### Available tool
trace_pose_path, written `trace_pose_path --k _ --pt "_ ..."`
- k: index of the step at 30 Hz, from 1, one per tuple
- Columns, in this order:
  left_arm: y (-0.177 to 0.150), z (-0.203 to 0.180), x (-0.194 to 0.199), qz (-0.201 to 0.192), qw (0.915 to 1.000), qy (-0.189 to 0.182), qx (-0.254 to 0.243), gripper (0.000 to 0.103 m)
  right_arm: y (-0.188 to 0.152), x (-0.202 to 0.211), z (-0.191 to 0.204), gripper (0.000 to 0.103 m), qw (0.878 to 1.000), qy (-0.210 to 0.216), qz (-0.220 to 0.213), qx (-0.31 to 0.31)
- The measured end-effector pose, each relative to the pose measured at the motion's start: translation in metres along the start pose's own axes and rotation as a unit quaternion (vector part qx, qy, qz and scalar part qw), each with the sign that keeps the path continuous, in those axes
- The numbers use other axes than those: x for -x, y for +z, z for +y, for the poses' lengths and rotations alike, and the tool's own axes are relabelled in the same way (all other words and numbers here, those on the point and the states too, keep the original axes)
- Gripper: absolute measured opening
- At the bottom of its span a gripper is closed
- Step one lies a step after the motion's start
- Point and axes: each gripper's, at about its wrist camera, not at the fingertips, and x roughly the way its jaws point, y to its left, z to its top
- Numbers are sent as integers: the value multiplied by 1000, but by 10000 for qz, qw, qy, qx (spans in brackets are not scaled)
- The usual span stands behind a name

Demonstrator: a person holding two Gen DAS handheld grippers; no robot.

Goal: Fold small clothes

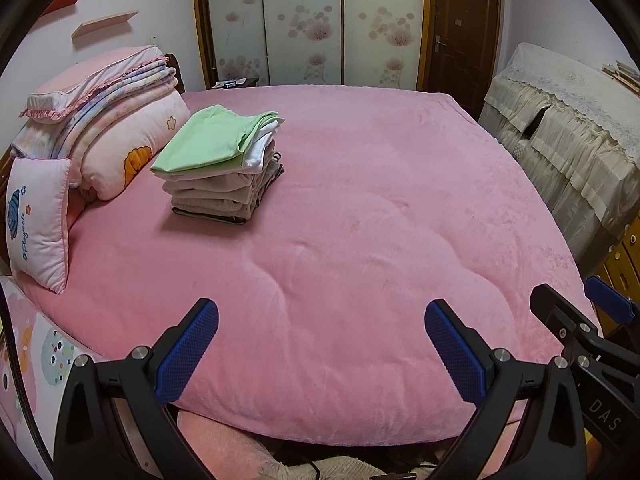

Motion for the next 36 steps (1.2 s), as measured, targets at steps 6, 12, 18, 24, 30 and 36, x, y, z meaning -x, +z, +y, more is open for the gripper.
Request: trace_pose_path --k 6,12,18,24,30,36 --pt "-2 2 -4 90 10000 -13 11 103 -2 -1 2 81 10000 9 31 4" --pt "-3 4 -6 190 9998 -47 44 103 -5 -2 3 81 10000 32 69 51" --pt "-3 5 -6 178 9998 -43 41 103 -7 -2 4 81 10000 52 58 28" --pt "-2 4 -4 163 9999 -38 33 103 -7 -2 5 81 10000 62 60 31" --pt "-2 4 -4 166 9999 -35 31 102 -7 -2 4 81 10000 68 63 29" --pt "-2 3 -4 175 9998 -31 26 102 -7 -2 3 81 10000 65 69 27"
